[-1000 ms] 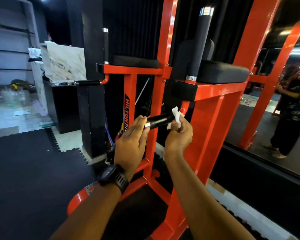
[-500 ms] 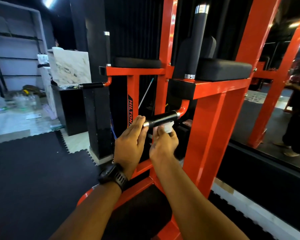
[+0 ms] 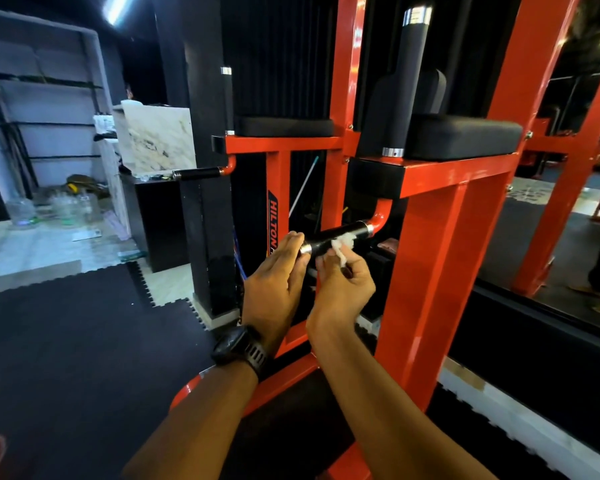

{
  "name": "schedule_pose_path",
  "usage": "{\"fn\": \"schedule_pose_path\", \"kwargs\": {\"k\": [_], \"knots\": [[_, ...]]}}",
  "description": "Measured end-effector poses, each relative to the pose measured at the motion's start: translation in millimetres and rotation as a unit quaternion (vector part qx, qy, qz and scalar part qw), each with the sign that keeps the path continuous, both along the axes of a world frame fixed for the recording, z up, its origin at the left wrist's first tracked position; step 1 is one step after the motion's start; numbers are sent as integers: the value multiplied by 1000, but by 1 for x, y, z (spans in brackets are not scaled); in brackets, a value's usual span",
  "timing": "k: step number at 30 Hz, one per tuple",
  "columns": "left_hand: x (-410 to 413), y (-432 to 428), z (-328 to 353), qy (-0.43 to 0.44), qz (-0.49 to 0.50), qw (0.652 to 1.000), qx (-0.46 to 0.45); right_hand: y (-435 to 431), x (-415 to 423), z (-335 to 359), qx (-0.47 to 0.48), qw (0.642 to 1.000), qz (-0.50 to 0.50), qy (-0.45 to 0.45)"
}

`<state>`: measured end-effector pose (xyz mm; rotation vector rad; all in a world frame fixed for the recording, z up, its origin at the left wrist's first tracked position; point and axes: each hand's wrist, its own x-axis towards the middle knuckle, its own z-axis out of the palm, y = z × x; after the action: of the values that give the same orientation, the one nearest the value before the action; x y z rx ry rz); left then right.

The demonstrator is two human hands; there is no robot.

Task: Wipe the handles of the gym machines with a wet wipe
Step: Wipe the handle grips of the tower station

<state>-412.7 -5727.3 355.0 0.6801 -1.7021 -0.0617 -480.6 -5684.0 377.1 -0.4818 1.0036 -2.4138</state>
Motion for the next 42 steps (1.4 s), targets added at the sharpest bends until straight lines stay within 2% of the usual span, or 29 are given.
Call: {"fn": "schedule_pose_path", "kwargs": {"k": [1,3,4,7,8,11,13,17,20,21,23,24,27,28,30,32,34,36,38,40,42], "knots": [[0,1,0,0,-3,1000,3,6,4,-1,13,995,-28,99],[1,0,0,2,0,1000,-7,14,3,-4,9,958,-69,277],[1,0,0,3,1,1000,-11,14,-5,-3,7,940,-83,330],[1,1,0,1,-4,1000,-9,5,-33,3,41,910,-124,395],[1,1,0,0,-6,1000,-7,4,-34,3,56,889,-132,434],[1,1,-1,-4,-8,1000,2,5,-33,-4,72,786,-147,597],[1,2,-1,-7,-2,1000,1,2,-48,-2,82,734,-167,653],[1,-1,-2,-9,-9,1000,7,4,-54,10,117,696,-197,680],[1,-3,-4,-17,-8,1000,7,11,-60,12,97,629,-153,756],[0,-3,-4,-17,-5,1000,3,11,-70,16,102,628,-146,758],[0,-1,-3,-9,-6,1000,-1,6,-89,28,144,661,-144,723],[0,-1,-3,-6,-7,1000,-1,3,-92,34,160,658,-140,723],[-1,0,-3,-11,1,1000,-4,0,-90,49,129,559,-49,818],[-2,0,-3,-11,3,1000,-2,0,-94,57,123,539,-4,833],[-2,1,-3,-9,1,1000,7,0,-105,76,136,529,57,836],[-1,3,-3,-4,-6,1000,16,-5,-112,86,174,542,49,821],[-1,4,-2,2,-13,1000,25,-9,-106,89,192,540,15,819],[0,5,-1,0,-7,1000,21,-9,-88,91,157,510,26,845],[0,5,-1,-5,-1,1000,15,-9,-79,96,127,482,89,862],[1,5,0,-13,-2,1000,17,-14,-87,109,167,457,108,867],[1,4,-2,-16,4,1000,16,-19,-102,119,229,418,78,876]]}}
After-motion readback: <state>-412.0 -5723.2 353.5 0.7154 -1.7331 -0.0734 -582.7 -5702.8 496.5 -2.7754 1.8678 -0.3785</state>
